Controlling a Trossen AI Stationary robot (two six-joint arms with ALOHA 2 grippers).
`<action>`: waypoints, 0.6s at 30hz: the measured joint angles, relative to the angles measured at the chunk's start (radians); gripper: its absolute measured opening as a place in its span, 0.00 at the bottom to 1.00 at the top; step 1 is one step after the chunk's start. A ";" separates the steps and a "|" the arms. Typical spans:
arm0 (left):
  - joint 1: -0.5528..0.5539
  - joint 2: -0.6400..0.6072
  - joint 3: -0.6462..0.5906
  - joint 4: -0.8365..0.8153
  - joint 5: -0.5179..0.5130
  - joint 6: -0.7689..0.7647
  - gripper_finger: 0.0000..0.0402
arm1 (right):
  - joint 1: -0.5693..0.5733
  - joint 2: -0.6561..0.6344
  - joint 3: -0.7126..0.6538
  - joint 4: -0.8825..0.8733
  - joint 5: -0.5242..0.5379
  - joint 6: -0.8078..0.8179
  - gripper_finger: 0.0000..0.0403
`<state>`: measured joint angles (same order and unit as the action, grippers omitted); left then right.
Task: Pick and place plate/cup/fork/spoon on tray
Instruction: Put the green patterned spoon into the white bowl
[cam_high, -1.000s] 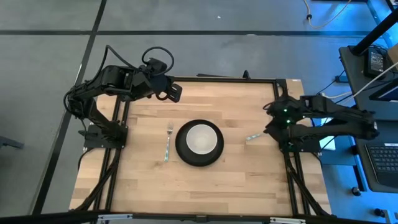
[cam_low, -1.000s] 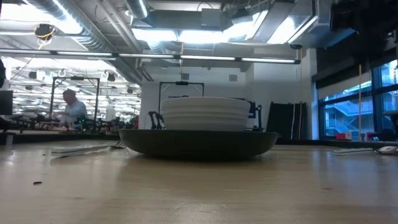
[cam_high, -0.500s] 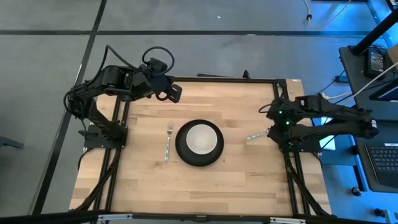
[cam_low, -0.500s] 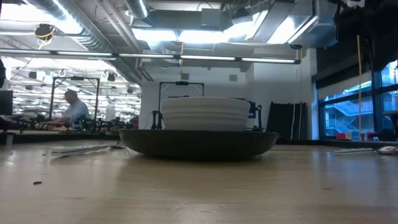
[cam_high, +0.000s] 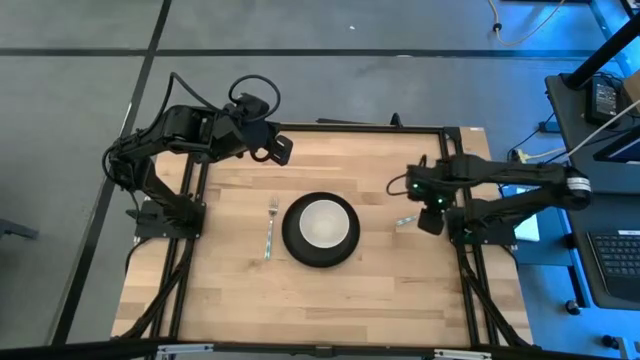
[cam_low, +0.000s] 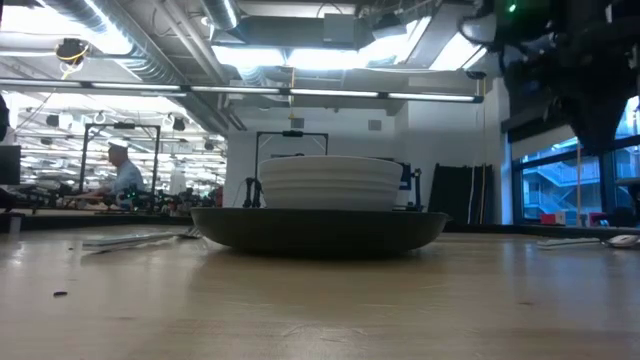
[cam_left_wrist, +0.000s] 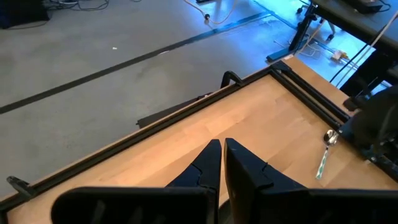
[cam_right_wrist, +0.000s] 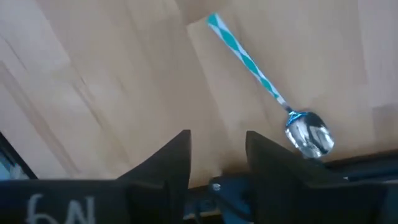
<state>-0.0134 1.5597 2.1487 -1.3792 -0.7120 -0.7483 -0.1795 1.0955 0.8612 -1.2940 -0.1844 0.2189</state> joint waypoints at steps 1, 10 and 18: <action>-0.002 0.000 0.000 0.000 0.000 0.000 0.03 | 0.000 0.022 0.000 0.002 0.000 -0.026 0.38; -0.008 0.000 0.000 -0.009 0.000 0.000 0.03 | 0.000 0.154 0.000 0.141 -0.001 -0.096 0.38; -0.008 0.000 0.000 -0.038 0.000 0.000 0.03 | 0.000 0.254 -0.015 0.156 -0.002 -0.095 0.38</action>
<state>-0.0212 1.5597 2.1487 -1.4172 -0.7120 -0.7486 -0.1791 1.3500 0.8459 -1.1384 -0.1867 0.1234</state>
